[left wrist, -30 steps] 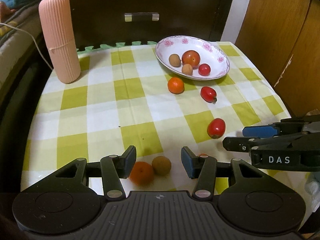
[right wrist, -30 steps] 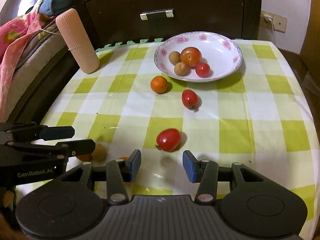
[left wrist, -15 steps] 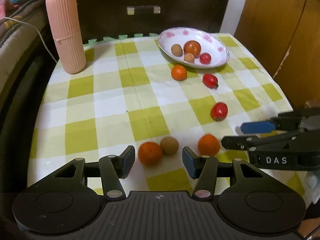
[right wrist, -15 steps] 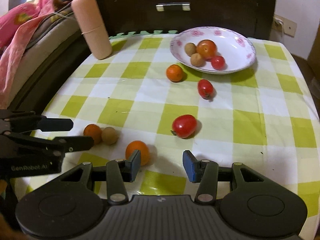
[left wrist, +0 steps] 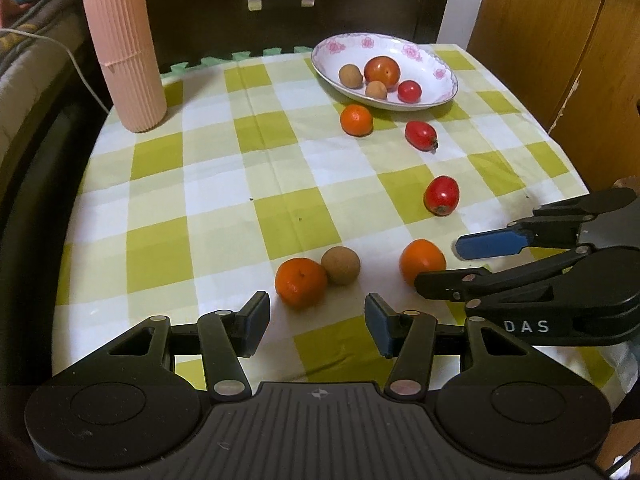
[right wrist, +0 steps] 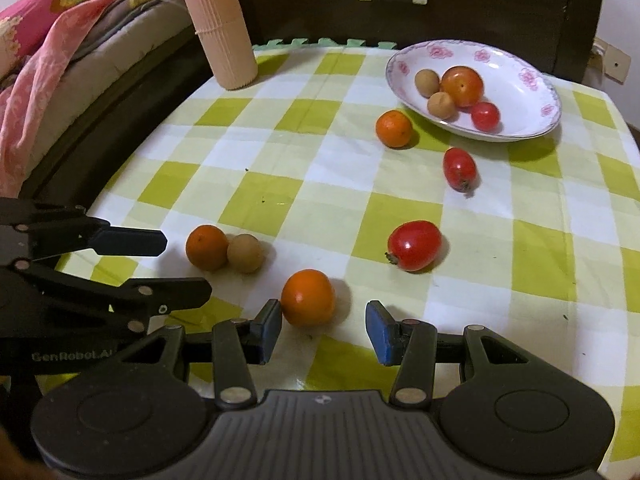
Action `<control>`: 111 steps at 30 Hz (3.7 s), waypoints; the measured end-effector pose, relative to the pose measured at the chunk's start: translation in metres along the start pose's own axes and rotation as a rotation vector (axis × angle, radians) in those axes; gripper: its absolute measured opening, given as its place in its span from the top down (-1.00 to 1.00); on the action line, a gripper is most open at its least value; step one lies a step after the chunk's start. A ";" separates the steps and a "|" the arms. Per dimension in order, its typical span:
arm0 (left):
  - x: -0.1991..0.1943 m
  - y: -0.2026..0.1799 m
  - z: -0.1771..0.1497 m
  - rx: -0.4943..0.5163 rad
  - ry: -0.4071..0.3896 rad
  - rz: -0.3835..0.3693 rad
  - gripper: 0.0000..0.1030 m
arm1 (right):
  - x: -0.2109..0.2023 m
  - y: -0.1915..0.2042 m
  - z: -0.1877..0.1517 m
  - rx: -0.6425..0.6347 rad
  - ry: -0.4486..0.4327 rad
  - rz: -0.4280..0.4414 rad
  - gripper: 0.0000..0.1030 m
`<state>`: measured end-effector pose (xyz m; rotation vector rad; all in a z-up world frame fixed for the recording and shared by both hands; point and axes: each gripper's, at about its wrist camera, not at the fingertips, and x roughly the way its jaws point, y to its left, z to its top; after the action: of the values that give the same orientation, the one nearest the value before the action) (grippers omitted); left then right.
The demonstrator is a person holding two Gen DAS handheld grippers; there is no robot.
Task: Organize fruits
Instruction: 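Move both open grippers back toward the tangerines on the cloth, then grasp a tangerine with the right gripper while the left grasps another tangerine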
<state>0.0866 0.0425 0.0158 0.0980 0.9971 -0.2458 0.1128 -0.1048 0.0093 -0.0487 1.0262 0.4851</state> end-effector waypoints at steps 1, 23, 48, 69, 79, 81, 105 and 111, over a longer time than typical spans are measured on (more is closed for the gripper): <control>0.001 0.000 0.000 0.002 0.002 0.000 -0.18 | 0.002 0.000 0.001 -0.001 0.003 0.003 0.13; 0.031 0.003 0.008 0.018 0.033 0.031 -0.11 | 0.013 0.000 0.004 -0.054 -0.002 -0.027 0.20; 0.028 -0.005 0.003 0.057 0.040 0.034 0.16 | 0.013 0.000 0.003 -0.067 -0.003 -0.044 0.35; 0.031 -0.002 0.005 0.039 0.029 0.026 0.07 | 0.013 0.002 0.002 -0.087 -0.001 -0.031 0.33; 0.026 -0.005 0.003 0.051 0.034 0.039 0.22 | 0.007 0.002 -0.002 -0.086 0.013 -0.046 0.40; 0.024 -0.005 0.000 0.046 0.041 0.032 0.22 | 0.004 0.002 -0.006 -0.085 0.018 -0.048 0.40; 0.015 -0.027 -0.019 0.089 0.046 0.022 0.02 | -0.014 0.006 -0.031 -0.087 0.047 -0.086 0.39; 0.017 -0.026 -0.018 0.086 0.043 0.027 -0.07 | -0.016 0.004 -0.032 -0.067 0.052 -0.084 0.38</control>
<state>0.0741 0.0180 -0.0070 0.1957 1.0276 -0.2632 0.0786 -0.1156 0.0064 -0.1641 1.0548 0.4438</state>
